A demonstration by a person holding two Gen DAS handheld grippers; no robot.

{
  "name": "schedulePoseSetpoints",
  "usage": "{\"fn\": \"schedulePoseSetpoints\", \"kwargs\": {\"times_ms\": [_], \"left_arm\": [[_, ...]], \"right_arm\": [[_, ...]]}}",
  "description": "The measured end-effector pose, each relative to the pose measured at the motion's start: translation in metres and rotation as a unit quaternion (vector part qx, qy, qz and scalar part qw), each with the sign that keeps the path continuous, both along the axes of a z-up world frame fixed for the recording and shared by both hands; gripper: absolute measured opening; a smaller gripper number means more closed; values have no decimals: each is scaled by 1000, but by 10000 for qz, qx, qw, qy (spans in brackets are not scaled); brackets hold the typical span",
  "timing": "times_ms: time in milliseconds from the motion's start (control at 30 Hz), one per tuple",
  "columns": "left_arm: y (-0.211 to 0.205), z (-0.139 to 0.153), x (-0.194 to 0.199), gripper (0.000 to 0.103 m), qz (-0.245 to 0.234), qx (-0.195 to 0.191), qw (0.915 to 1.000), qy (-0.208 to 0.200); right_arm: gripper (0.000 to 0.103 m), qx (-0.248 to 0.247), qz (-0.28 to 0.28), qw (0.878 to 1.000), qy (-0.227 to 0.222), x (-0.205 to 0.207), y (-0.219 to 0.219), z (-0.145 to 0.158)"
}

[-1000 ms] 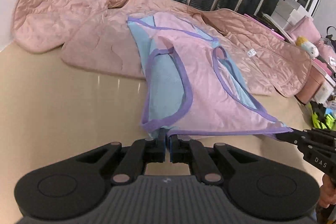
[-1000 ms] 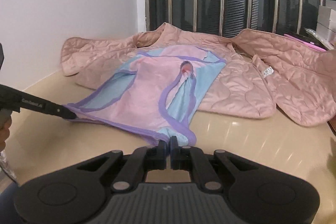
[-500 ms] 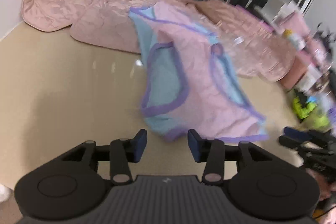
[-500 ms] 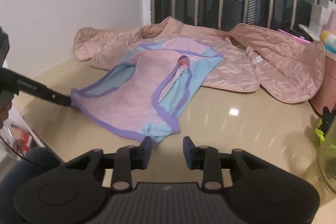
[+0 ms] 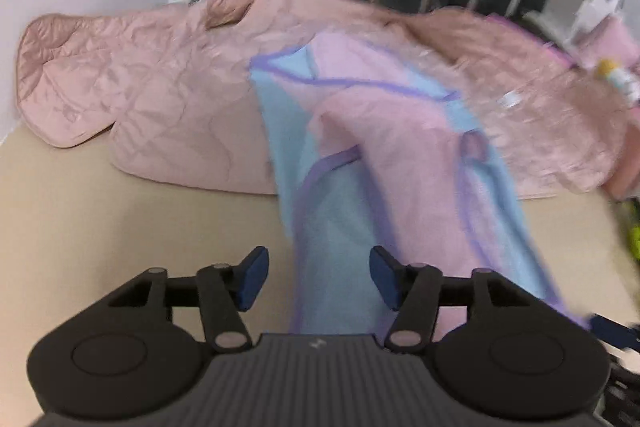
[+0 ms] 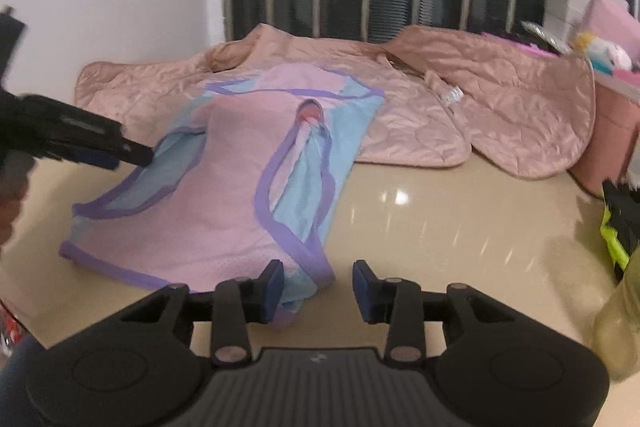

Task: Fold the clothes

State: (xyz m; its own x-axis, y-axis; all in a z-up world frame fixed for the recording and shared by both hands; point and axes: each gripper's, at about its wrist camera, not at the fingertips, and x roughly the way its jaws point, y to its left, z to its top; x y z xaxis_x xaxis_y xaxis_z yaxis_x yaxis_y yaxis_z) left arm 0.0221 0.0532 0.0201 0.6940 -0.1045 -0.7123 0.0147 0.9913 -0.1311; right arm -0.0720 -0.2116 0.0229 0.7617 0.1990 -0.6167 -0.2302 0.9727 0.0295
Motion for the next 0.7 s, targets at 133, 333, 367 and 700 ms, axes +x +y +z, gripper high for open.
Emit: {"fn": "schedulePoseSetpoints", "kwargs": {"times_ms": [133,333,367,700], "left_arm": [[13,-7,2,2,226,-226,9995,-57],[39,-5,-28,1,544,-790,9953,-97],[38,-5,-38,1,504,-832,9952,-52],[40,12,-84,2,631,-1162,9911,-156]], "right_arm": [[8,61,-71,9999,81,-2,-2,-5],[0,-447,-782,9959,-14,9,-17,-4],[0,-496,-916,9946,4,14,-24,-3],[26,-204,754,9958,-475,-27,10,34]]}}
